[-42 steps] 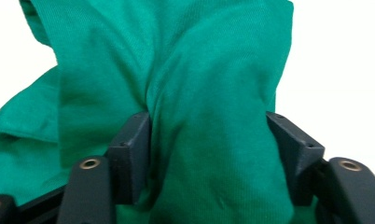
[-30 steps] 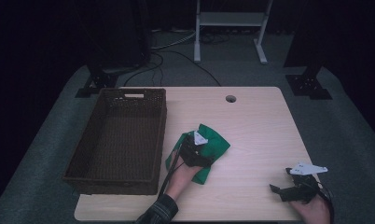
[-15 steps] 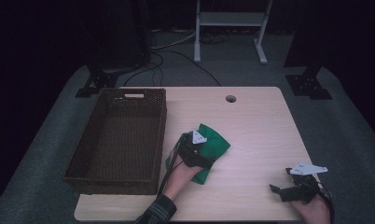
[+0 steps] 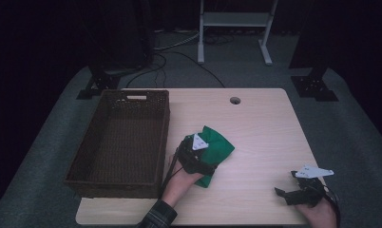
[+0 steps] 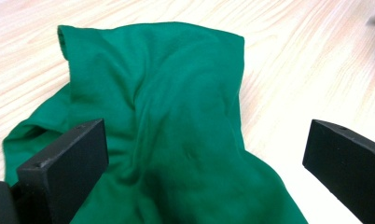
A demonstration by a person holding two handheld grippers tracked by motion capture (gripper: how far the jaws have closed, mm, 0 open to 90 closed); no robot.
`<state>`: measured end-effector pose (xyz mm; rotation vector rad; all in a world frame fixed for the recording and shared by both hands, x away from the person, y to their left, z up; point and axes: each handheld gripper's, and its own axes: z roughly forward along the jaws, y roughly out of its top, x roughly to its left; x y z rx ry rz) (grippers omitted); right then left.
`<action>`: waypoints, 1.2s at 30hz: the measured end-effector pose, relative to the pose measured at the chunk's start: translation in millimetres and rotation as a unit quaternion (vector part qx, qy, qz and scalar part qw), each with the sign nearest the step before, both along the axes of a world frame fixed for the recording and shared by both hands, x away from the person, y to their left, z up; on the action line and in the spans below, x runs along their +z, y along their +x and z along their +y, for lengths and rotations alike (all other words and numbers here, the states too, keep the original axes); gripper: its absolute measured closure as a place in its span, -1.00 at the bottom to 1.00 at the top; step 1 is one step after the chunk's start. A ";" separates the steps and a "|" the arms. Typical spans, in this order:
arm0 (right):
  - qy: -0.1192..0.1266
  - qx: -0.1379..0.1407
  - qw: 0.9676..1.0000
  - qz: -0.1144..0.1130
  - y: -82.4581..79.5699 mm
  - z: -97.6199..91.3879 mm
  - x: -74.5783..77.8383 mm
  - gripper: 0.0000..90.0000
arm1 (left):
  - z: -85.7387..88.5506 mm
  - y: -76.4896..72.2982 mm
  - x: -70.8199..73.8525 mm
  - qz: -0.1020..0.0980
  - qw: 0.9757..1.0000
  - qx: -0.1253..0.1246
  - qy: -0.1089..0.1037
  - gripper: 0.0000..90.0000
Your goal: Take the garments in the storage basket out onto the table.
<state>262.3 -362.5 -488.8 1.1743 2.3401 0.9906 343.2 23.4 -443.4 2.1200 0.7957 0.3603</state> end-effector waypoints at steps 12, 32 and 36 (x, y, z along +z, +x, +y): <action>0.000 0.000 1.000 0.000 0.0 0.0 0.0 -0.97 | 15.0 -24.6 1.9 -0.010 1.000 0.002 -0.001 -1.00; 0.000 0.000 1.000 0.000 0.0 0.0 0.0 -0.97 | 23.8 -58.0 -25.5 0.005 1.000 -0.002 0.014 -1.00; 0.000 0.000 1.000 0.000 0.0 0.0 0.0 -0.97 | 26.3 -62.5 -30.3 0.007 1.000 0.000 0.020 -1.00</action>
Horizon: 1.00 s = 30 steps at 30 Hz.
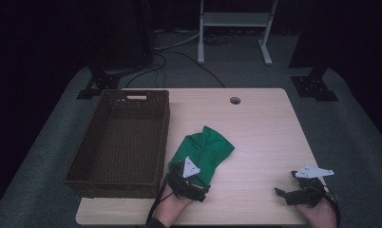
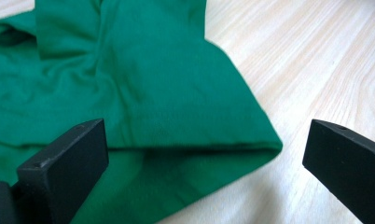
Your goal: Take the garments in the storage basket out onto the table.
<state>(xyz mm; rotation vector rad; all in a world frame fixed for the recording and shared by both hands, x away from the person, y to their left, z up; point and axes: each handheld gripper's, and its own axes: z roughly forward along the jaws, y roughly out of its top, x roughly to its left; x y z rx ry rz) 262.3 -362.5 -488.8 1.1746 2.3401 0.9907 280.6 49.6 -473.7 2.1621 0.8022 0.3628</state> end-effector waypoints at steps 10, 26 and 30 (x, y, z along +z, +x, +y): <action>0.000 -0.001 1.000 0.000 -0.3 0.0 0.0 -0.97 | 2.8 0.1 -9.4 0.013 1.000 0.008 0.015 -1.00; 0.000 0.006 1.000 -0.007 0.2 -2.1 2.7 -0.97 | 2.0 0.5 -11.7 0.014 0.999 0.016 0.032 -1.00; 0.020 0.009 1.000 -0.016 -1.4 -3.3 7.3 -0.97 | 2.0 0.3 -11.8 0.013 0.999 0.016 0.032 -1.00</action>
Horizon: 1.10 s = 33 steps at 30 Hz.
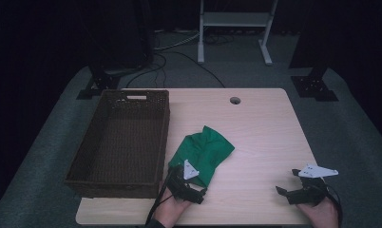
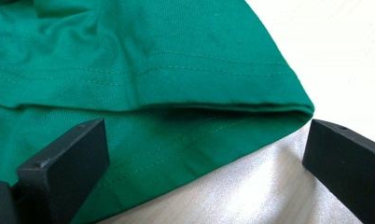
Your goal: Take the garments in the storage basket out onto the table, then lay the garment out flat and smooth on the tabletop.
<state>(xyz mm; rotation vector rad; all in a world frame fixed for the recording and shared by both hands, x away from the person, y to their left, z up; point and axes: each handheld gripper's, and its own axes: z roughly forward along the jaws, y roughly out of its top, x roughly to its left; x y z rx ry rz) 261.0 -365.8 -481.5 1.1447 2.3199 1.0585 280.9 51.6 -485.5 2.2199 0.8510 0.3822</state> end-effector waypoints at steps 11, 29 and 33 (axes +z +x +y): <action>0.004 0.017 1.000 -0.005 5.0 14.4 7.4 -0.97 | 1.3 -1.0 0.0 0.000 1.000 0.002 0.000 -1.00; 0.001 0.043 0.999 -0.005 20.5 35.4 19.6 -0.97 | 4.9 -2.4 0.1 0.001 1.000 -0.004 0.000 -1.00; 0.002 0.048 0.999 -0.005 23.6 39.5 21.8 -0.97 | 5.0 -2.4 0.2 0.001 1.000 -0.004 0.000 -1.00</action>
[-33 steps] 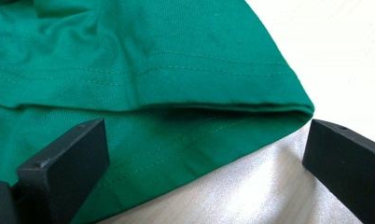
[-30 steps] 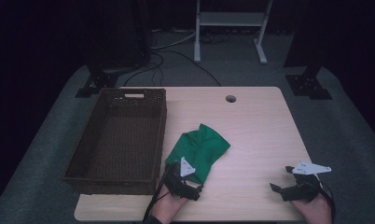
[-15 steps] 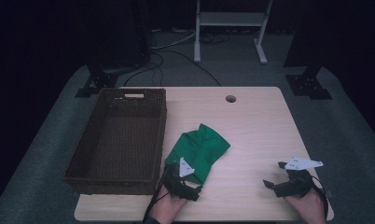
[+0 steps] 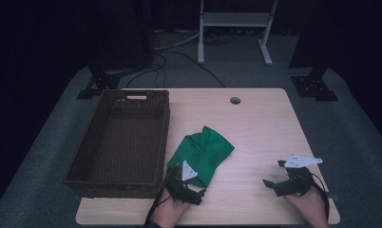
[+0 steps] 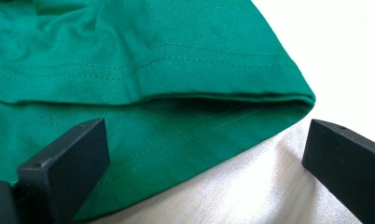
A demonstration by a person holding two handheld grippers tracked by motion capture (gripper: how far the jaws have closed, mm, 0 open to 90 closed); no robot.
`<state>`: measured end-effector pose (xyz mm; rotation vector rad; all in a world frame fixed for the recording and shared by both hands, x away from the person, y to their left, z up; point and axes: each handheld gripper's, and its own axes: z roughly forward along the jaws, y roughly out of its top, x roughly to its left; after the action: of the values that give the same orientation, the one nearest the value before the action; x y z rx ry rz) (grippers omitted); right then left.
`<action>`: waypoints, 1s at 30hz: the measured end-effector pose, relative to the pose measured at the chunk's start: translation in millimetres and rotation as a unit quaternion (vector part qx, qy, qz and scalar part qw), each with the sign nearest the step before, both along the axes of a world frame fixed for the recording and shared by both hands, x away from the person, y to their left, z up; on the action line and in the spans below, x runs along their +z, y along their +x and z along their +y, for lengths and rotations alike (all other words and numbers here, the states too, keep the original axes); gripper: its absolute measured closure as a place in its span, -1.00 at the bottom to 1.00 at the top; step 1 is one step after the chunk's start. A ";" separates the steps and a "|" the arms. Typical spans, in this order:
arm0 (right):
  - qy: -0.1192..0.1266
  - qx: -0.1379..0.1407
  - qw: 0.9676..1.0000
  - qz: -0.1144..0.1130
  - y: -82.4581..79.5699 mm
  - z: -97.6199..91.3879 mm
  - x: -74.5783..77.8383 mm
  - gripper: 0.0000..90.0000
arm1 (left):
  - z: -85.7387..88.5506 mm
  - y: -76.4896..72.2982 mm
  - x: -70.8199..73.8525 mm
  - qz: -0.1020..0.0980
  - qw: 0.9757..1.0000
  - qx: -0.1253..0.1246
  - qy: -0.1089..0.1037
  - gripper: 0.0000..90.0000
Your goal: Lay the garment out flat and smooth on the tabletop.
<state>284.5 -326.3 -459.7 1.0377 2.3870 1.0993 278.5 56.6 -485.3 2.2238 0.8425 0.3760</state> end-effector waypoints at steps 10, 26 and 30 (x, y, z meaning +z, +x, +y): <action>-0.004 0.009 1.000 0.001 6.7 9.7 5.4 -0.97 | -0.1 0.0 0.0 0.000 1.000 0.000 0.000 -1.00; 0.001 0.025 1.000 0.003 14.9 22.5 13.8 -0.97 | -0.1 0.1 -0.1 0.000 1.000 0.000 -0.001 -1.00; 0.000 0.032 0.999 0.004 17.7 27.4 14.7 -0.97 | -0.1 0.0 0.0 0.000 1.000 0.000 0.000 -1.00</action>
<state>302.2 -298.8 -445.0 0.9740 2.4426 1.1181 278.5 56.6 -485.3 2.2235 0.8424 0.3756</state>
